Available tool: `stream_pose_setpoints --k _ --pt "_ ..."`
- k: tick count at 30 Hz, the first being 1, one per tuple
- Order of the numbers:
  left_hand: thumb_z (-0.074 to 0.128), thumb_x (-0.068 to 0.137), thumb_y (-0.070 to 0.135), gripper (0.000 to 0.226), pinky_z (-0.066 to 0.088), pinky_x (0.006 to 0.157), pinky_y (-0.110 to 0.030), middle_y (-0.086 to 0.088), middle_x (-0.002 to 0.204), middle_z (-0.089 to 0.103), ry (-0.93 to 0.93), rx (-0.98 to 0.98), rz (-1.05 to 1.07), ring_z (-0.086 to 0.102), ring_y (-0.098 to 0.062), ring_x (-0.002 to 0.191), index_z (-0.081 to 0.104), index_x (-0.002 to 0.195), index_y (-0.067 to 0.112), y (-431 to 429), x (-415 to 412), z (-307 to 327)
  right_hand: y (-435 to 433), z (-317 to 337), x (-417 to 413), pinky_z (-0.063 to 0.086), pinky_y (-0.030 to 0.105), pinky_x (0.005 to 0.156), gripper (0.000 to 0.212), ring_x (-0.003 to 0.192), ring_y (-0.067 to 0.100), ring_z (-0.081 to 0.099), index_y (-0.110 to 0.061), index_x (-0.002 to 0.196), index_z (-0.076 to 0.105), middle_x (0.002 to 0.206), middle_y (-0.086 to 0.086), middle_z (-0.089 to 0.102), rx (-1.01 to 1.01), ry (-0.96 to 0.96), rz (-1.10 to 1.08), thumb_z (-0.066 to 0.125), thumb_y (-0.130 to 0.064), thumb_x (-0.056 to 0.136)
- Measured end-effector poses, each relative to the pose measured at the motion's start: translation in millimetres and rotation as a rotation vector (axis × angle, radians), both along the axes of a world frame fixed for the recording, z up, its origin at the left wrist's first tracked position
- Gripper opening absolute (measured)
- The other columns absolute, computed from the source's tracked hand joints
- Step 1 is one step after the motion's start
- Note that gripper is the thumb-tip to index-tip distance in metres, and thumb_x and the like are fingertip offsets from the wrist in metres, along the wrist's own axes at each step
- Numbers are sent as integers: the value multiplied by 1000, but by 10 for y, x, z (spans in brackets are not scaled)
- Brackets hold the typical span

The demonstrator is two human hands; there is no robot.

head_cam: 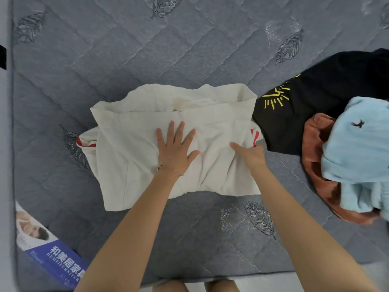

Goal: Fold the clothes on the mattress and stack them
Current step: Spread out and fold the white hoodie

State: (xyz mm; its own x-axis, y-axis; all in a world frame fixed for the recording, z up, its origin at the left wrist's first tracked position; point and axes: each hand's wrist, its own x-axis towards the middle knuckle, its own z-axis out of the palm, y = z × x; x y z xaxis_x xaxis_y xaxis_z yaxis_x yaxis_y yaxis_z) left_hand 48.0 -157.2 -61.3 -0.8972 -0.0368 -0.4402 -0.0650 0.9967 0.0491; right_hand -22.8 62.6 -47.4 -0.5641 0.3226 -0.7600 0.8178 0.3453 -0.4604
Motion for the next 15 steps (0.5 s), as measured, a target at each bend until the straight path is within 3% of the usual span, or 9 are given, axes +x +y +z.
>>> stream_pose_setpoints --k 2,4,6,9,11,13,15 --pt "36 99 52 57 -19 112 -55 -6 162 14 140 212 94 2 -30 149 29 151 29 -14 63 96 33 56 10 46 30 81 56 97 18 61 -11 120 55 124 5 63 -75 23 30 82 -33 76" --pt "55 97 30 37 8 118 -54 -11 148 43 361 455 275 32 -36 141 58 132 18 -12 202 213 73 122 13 46 29 78 42 90 12 62 -19 113 60 117 1 67 -133 74 75 80 -34 79" --pt "60 94 19 29 24 113 -56 -12 139 52 492 481 433 43 -36 131 65 122 13 -44 423 252 123 212 34 46 33 83 40 94 15 63 -20 116 63 115 -1 68 -134 121 150 77 -36 82" --pt "50 100 32 45 5 116 -58 -5 158 25 293 415 505 16 -27 147 44 144 24 -159 682 213 142 320 84 48 36 90 37 104 19 63 -24 121 61 113 -8 67 -191 165 175 71 -34 88" --pt "39 101 43 55 -3 115 -58 1 163 4 157 416 468 -2 -19 149 21 152 34 -247 739 177 89 406 103 47 27 86 26 104 12 62 -36 116 57 108 -19 63 -203 222 237 66 -32 92" --pt "33 100 50 58 -4 114 -60 5 163 -7 69 433 433 -10 -15 148 9 153 39 -326 712 184 -35 531 107 45 18 79 25 102 0 58 -44 113 52 108 -26 59 -221 281 311 63 -32 95" --pt "32 101 50 58 -2 114 -60 7 162 -8 -4 481 451 -10 -13 148 9 152 40 -405 638 234 -170 656 96 45 16 79 29 100 -5 58 -39 122 51 110 -26 60 -225 323 374 60 -32 96"
